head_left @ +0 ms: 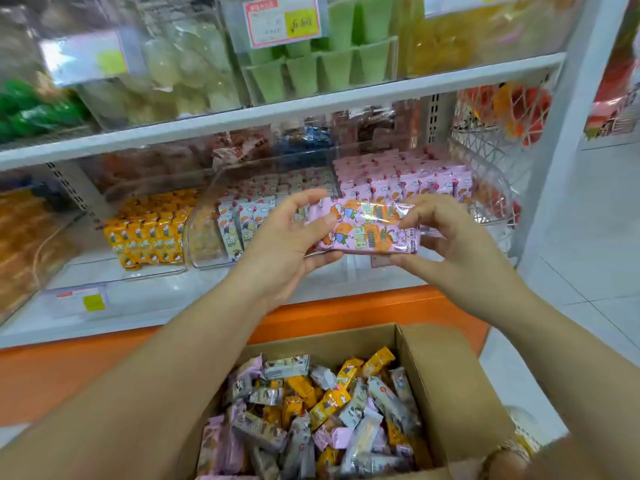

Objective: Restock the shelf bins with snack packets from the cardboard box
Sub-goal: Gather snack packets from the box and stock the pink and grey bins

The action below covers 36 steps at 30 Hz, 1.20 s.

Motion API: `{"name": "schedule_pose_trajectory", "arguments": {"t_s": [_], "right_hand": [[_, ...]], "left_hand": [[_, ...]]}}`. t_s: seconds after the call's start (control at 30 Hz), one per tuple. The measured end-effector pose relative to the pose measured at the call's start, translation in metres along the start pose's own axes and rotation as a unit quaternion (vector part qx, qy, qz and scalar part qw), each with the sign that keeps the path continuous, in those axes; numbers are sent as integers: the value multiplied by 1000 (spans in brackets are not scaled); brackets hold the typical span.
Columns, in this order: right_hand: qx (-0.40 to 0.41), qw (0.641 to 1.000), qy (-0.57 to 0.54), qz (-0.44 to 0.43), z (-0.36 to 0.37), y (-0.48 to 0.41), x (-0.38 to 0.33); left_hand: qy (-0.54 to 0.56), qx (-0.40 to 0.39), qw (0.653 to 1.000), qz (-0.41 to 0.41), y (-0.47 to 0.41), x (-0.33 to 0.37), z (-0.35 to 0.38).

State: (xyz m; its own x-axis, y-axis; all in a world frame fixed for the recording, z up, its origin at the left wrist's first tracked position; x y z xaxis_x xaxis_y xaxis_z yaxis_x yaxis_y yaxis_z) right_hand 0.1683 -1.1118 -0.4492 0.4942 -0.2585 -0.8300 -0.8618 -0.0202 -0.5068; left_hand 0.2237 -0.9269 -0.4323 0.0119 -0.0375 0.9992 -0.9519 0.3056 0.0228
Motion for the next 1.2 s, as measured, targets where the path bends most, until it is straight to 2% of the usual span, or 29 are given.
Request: {"name": "schedule_pose_trajectory", "arguments": {"t_s": [0.1,0.2,0.3,0.37,0.47,0.7,0.9,1.2], "right_hand": [[34,998,54,5,-23,-5,0],[66,990,81,95,-52,-11,13],[71,965,187,172,-79,-14,32],[41,944,250,210,-87,-13,46],[-4,929,281,242,-90,-10,64],[0,927,290,239,-93,-14,68],[3,922,304,242,-92,-16,71],[-1,918,317,240,-89,-14,71]], "left_hand": [[-56,-13,997,46,-22,18,23],[-145,-15,983,113,-50,30,44],[-252,0,953,168,-78,35,65],[-357,9,912,201,-97,33,79],[-509,2,837,200,-127,18,96],[-624,-76,766,135,-180,-19,128],[-634,-45,743,207,-197,-27,148],[-580,-20,789,202,-199,-37,144]]}}
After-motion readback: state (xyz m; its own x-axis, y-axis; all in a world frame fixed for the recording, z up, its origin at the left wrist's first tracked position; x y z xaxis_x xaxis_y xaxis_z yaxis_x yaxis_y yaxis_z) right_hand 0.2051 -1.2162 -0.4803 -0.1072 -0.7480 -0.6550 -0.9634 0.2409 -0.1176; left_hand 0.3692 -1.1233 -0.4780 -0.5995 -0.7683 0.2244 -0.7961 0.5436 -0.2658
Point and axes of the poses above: each hand's wrist, its own y-axis away from the middle knuckle, its own z-axis out of the palm, x = y × z, the point moved 4 cm from there along -y, towards the middle knuckle, and after that the axes turned 9 degrees about -y, right-handed, at the moved point
